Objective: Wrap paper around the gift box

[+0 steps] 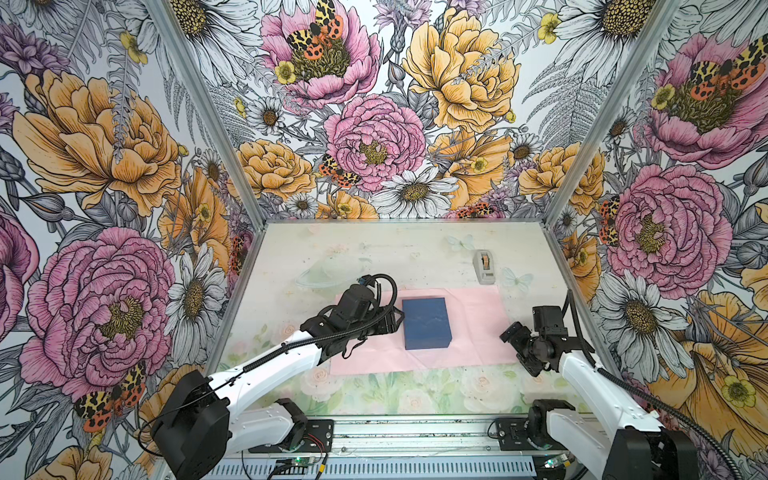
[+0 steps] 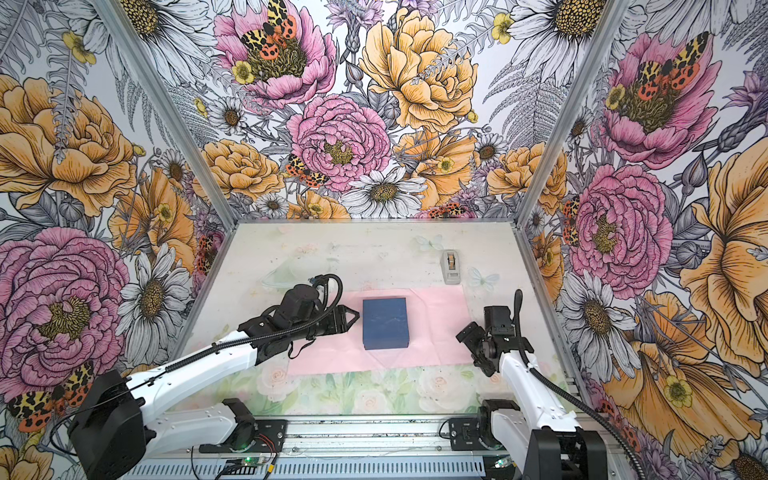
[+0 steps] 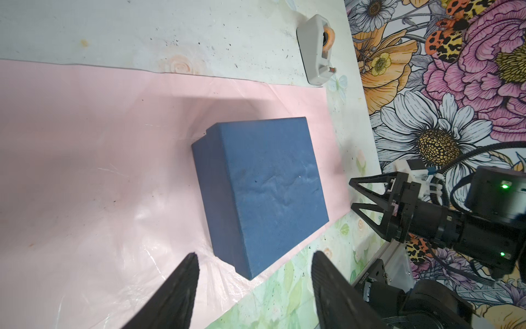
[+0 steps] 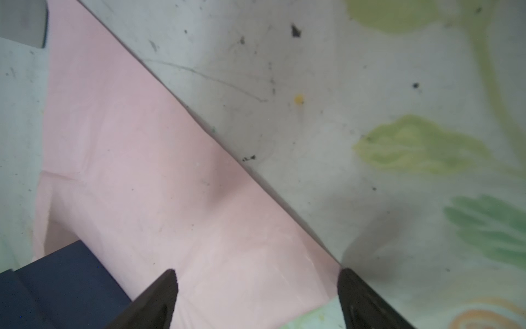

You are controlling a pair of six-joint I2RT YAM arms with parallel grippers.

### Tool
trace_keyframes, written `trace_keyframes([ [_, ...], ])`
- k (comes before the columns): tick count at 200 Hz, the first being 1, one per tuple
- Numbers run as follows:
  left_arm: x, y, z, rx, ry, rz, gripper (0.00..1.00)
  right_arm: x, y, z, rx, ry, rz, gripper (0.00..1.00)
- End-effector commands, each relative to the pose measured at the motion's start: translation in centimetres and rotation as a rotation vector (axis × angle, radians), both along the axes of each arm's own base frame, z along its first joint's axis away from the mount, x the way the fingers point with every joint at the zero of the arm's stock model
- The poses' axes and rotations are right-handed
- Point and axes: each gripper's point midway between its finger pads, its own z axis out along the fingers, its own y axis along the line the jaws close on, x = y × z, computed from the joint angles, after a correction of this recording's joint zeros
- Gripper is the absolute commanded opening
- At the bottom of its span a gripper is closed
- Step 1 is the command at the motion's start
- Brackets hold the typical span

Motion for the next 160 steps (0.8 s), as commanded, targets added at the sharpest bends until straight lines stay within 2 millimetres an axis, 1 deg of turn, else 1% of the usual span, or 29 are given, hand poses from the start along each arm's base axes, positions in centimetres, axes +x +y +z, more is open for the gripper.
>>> trace_keyframes([
  [1, 0.5, 0.9, 0.8, -0.003, -0.03, 0.04, 0.65, -0.7, -0.6, -1.0, -0.038, 0.052, -0.009, 0.9],
  [22, 0.6, 1.4, 0.5, -0.003, -0.03, 0.049, 0.65, 0.3, 0.6, -1.4, 0.021, 0.024, 0.033, 0.88],
  [31, 0.6, 1.6, 0.4, -0.002, -0.029, 0.053, 0.65, 1.0, 1.2, -1.3, 0.055, -0.004, 0.049, 0.86],
  [46, 0.6, 1.8, 0.5, -0.005, -0.034, 0.057, 0.65, 1.5, 1.9, -1.3, 0.092, -0.026, 0.059, 0.83],
  [70, 0.6, 2.1, 0.7, -0.004, -0.037, 0.064, 0.65, 1.4, 2.2, -1.2, 0.111, -0.024, 0.055, 0.82],
  [79, 0.6, 2.3, 0.8, -0.003, -0.038, 0.067, 0.65, 1.2, 2.0, -1.1, 0.105, -0.018, 0.043, 0.82],
  [100, 0.7, 2.5, 0.5, 0.004, -0.034, 0.071, 0.65, 0.2, 1.0, -1.1, 0.047, 0.016, 0.014, 0.88],
  [121, 0.7, 2.6, 0.5, 0.005, -0.033, 0.072, 0.65, -0.9, -0.2, -0.7, -0.026, 0.047, -0.008, 0.92],
  [129, 0.7, 2.6, 0.5, 0.005, -0.035, 0.074, 0.65, -1.1, -0.6, -0.6, -0.048, 0.054, -0.015, 0.95],
  [135, 0.7, 2.6, 0.5, 0.005, -0.034, 0.074, 0.65, -1.3, -0.8, -0.5, -0.062, 0.059, -0.019, 0.99],
  [160, 0.7, 2.7, 0.4, 0.007, -0.033, 0.075, 0.65, -1.9, -1.0, -0.9, -0.074, 0.09, -0.016, 0.99],
])
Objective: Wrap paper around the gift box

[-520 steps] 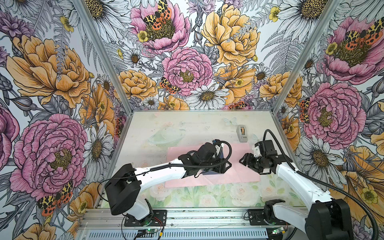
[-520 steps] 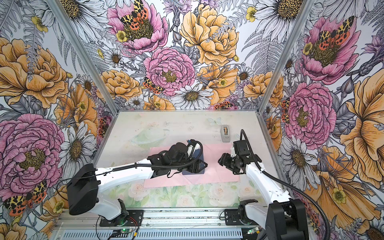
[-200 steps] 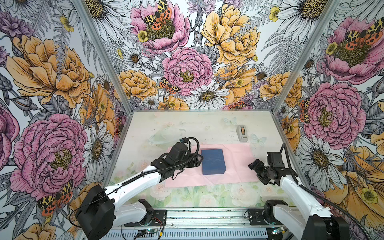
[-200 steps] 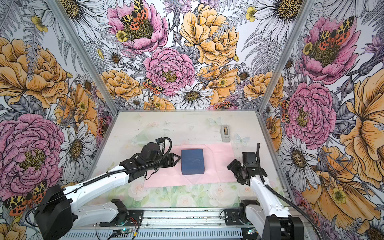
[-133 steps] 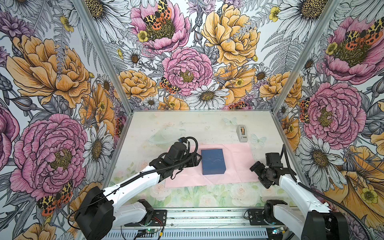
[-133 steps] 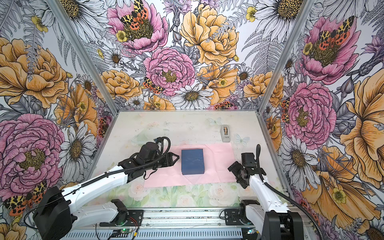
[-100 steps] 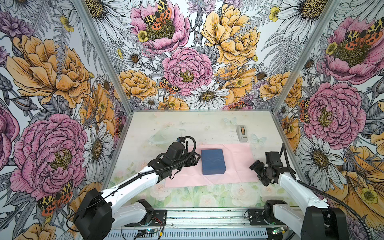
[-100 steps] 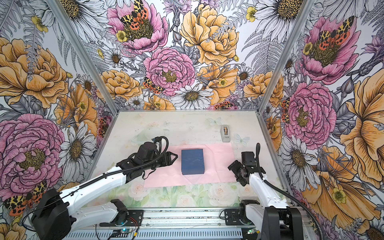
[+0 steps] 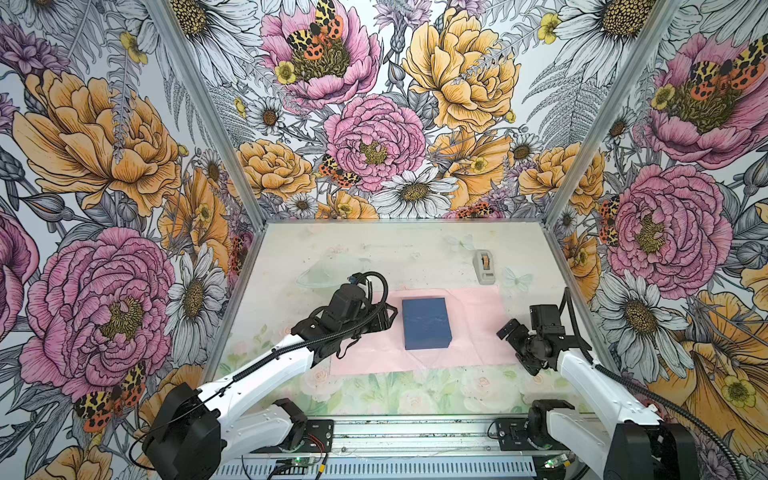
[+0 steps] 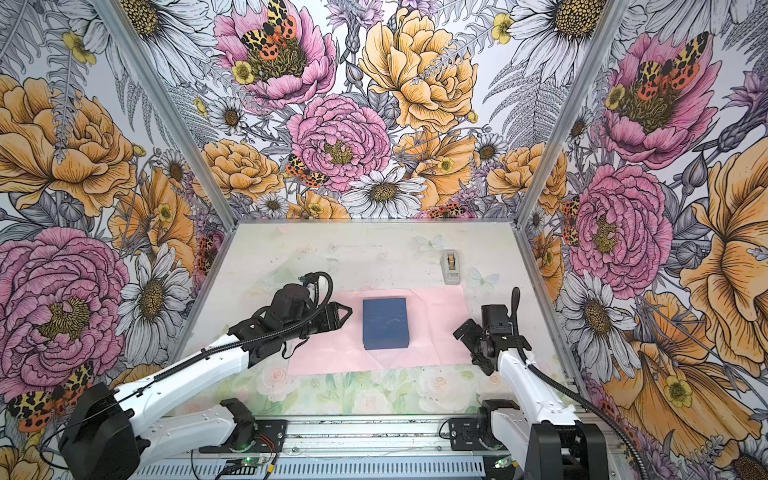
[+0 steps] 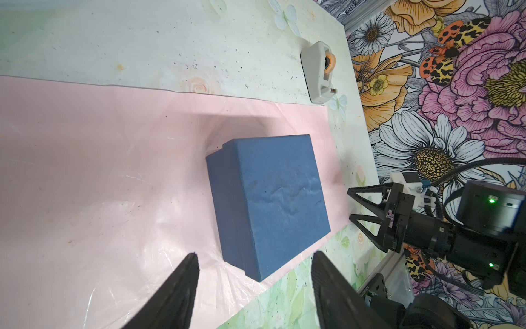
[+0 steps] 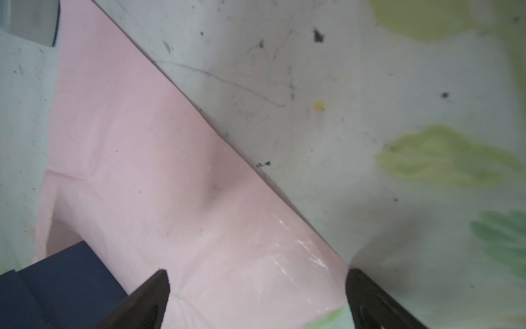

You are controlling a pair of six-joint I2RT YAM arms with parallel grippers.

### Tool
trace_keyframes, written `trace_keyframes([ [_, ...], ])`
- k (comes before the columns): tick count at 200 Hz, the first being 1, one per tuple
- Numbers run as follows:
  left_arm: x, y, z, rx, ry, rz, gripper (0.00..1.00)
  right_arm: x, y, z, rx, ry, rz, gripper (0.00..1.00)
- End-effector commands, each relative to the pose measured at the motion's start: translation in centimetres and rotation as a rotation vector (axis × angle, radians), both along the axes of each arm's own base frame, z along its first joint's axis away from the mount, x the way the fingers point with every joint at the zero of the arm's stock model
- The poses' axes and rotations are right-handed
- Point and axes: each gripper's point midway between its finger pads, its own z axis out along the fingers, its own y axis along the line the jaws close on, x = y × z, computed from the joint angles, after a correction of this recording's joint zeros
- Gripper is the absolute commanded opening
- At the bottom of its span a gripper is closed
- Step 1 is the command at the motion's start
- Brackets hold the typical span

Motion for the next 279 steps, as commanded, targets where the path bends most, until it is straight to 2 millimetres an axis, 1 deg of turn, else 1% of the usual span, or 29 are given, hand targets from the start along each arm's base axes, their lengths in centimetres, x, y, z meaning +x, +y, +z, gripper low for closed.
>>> trace_keyframes([
  [1, 0.1, 0.8, -0.5, 0.021, -0.004, 0.02, 0.65, -2.3, -1.0, -1.1, -0.057, 0.106, -0.021, 0.99],
  [35, 0.1, 1.1, -0.6, 0.021, -0.003, 0.024, 0.65, -2.6, -0.7, -1.6, -0.047, 0.128, -0.007, 0.99],
  [49, 0.1, 1.2, -0.6, 0.019, -0.005, 0.028, 0.65, -2.2, 0.2, -1.6, -0.004, 0.11, 0.018, 0.98],
  [73, 0.2, 1.3, -0.7, 0.018, -0.004, 0.029, 0.65, -0.4, 2.2, -1.2, 0.112, 0.02, 0.053, 0.92],
  [85, 0.2, 1.3, -0.7, 0.02, -0.002, 0.029, 0.65, 0.5, 2.9, -0.7, 0.149, -0.024, 0.067, 0.9],
  [98, 0.2, 1.4, -0.7, 0.018, -0.004, 0.028, 0.65, 1.7, 3.5, 0.2, 0.179, -0.087, 0.104, 0.89],
  [122, 0.2, 1.3, -0.5, 0.017, -0.008, 0.026, 0.65, 3.7, 4.0, 2.1, 0.182, -0.202, 0.171, 0.87],
  [140, 0.3, 1.4, -0.4, 0.018, -0.012, 0.026, 0.65, 4.9, 3.8, 3.3, 0.151, -0.276, 0.213, 0.84],
  [162, 0.4, 1.3, -0.2, 0.017, -0.015, 0.026, 0.65, 5.7, 3.4, 4.6, 0.119, -0.333, 0.26, 0.81],
  [179, 0.5, 1.3, -0.1, 0.018, -0.021, 0.026, 0.65, 6.2, 3.3, 5.1, 0.123, -0.352, 0.277, 0.77],
  [213, 0.5, 1.2, 0.1, 0.017, -0.022, 0.02, 0.65, 6.8, 3.7, 5.4, 0.173, -0.349, 0.308, 0.69],
  [237, 0.6, 1.3, 0.2, 0.019, -0.025, 0.024, 0.65, 7.6, 3.2, 6.0, 0.158, -0.364, 0.316, 0.67],
  [252, 0.6, 1.3, 0.1, 0.023, -0.024, 0.025, 0.65, 7.9, 2.9, 5.8, 0.165, -0.348, 0.311, 0.65],
  [262, 0.6, 1.3, 0.2, 0.023, -0.024, 0.025, 0.65, 7.8, 2.9, 5.5, 0.168, -0.324, 0.311, 0.64],
  [279, 0.6, 1.4, 0.0, 0.026, -0.022, 0.027, 0.65, 6.8, 2.6, 4.6, 0.162, -0.251, 0.301, 0.62],
])
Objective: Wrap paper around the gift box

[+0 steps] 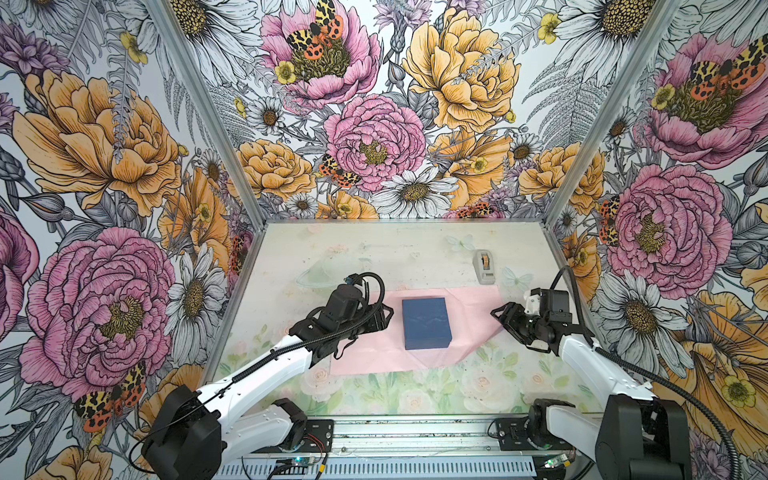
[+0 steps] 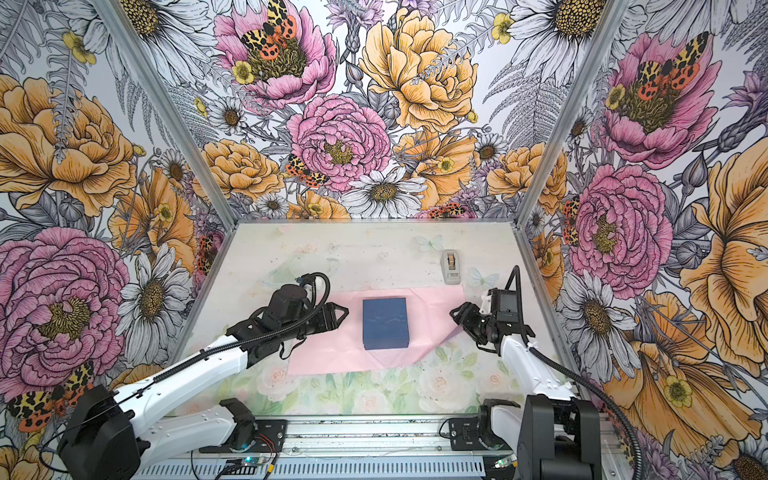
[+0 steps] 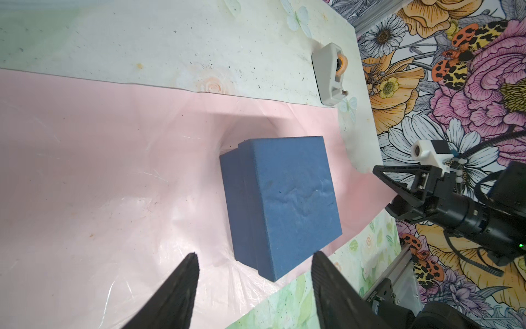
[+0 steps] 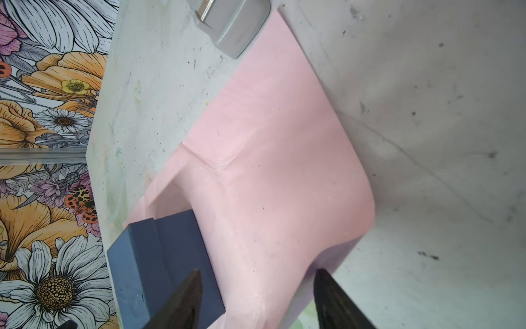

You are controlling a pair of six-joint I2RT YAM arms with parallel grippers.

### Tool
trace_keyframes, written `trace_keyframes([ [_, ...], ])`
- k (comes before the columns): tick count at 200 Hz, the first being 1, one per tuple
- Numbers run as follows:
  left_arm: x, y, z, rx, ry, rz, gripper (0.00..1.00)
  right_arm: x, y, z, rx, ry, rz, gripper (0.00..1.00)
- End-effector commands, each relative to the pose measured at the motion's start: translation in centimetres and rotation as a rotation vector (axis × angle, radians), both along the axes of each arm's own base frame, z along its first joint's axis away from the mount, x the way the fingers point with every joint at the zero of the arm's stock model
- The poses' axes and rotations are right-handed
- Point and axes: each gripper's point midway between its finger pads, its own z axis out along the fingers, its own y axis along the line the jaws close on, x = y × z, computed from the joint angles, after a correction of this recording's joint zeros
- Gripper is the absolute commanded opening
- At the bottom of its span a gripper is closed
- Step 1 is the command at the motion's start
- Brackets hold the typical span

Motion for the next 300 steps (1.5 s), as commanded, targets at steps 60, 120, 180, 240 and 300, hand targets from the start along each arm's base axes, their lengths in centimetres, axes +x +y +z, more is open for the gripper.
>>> trace_keyframes([
  [60, 0.4, 0.4, 0.7, 0.013, -0.03, 0.006, 0.65, -4.5, -0.9, -1.3, -0.067, 0.187, -0.009, 0.51],
  [120, 0.4, 0.4, 0.6, 0.012, -0.024, 0.01, 0.65, -4.8, -0.6, -1.2, -0.109, 0.185, 0.008, 0.24],
  [180, 0.5, 0.1, 0.4, 0.006, -0.006, 0.012, 0.65, -2.4, 2.9, 4.0, -0.186, -0.064, 0.198, 0.0],
  [240, 0.6, -0.1, 0.1, -0.003, 0.001, 0.007, 0.65, -1.9, 9.7, 7.5, -0.194, -0.288, 0.53, 0.0],
  [300, 0.9, -0.7, -0.2, -0.042, 0.016, -0.001, 0.65, -4.0, 15.9, 7.9, -0.194, -0.368, 0.858, 0.0],
])
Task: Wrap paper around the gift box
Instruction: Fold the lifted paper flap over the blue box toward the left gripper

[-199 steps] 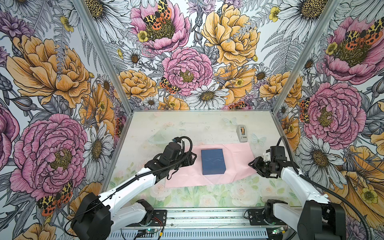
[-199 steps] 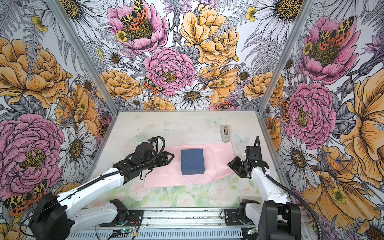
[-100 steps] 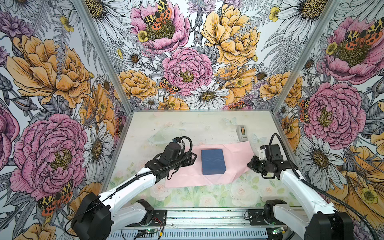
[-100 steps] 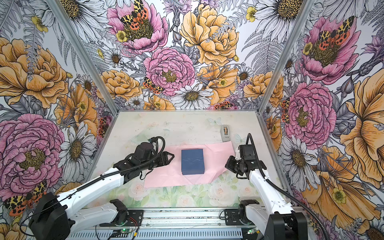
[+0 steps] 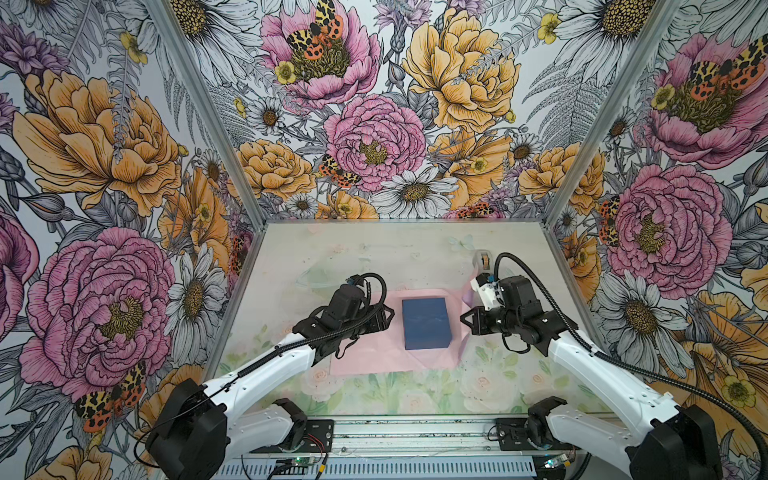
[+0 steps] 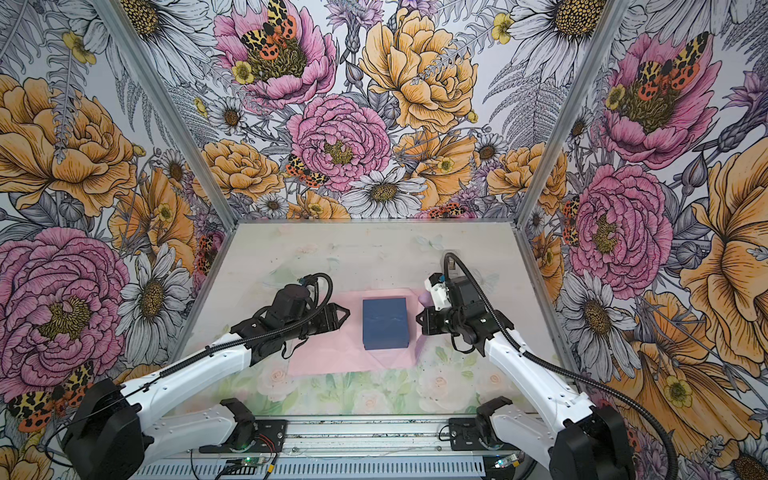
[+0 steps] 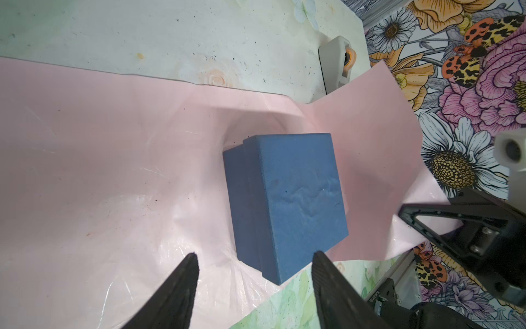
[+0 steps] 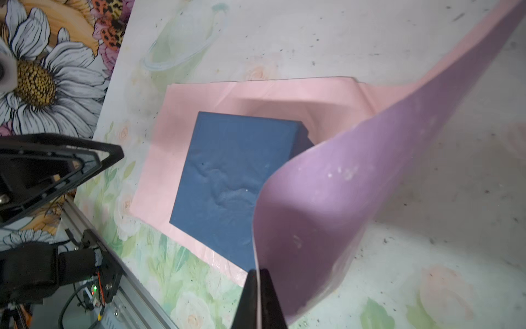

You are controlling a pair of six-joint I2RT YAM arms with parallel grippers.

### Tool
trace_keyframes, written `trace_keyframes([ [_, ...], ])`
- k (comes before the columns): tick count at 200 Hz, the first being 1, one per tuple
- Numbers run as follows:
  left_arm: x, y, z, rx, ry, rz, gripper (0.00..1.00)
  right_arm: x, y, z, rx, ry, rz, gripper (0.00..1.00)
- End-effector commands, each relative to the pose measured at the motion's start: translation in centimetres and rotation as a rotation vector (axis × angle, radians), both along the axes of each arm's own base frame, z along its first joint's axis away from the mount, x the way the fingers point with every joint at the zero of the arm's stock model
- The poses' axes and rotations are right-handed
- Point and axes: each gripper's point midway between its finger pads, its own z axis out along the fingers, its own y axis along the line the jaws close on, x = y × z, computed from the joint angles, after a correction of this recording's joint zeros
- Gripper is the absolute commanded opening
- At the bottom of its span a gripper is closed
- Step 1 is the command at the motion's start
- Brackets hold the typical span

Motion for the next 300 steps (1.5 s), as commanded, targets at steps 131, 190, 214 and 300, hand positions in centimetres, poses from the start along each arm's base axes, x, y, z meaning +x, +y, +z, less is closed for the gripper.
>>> trace_keyframes([
  [131, 2.8, -3.0, 1.5, -0.21, 0.0, -0.024, 0.65, -3.2, 8.4, -0.4, 0.006, -0.042, 0.468, 0.0],
  [190, 3.4, -4.4, 1.2, -0.239, 0.006, -0.039, 0.67, -4.0, 9.8, -1.7, -0.011, -0.005, 0.525, 0.0],
  [214, 3.7, -4.8, 0.3, -0.231, 0.019, -0.04, 0.67, -4.0, 10.2, -2.0, -0.018, 0.003, 0.535, 0.0],
  [300, 4.3, -6.3, -2.9, -0.195, 0.069, -0.055, 0.61, -4.3, 10.7, -2.9, -0.029, 0.032, 0.551, 0.0],
])
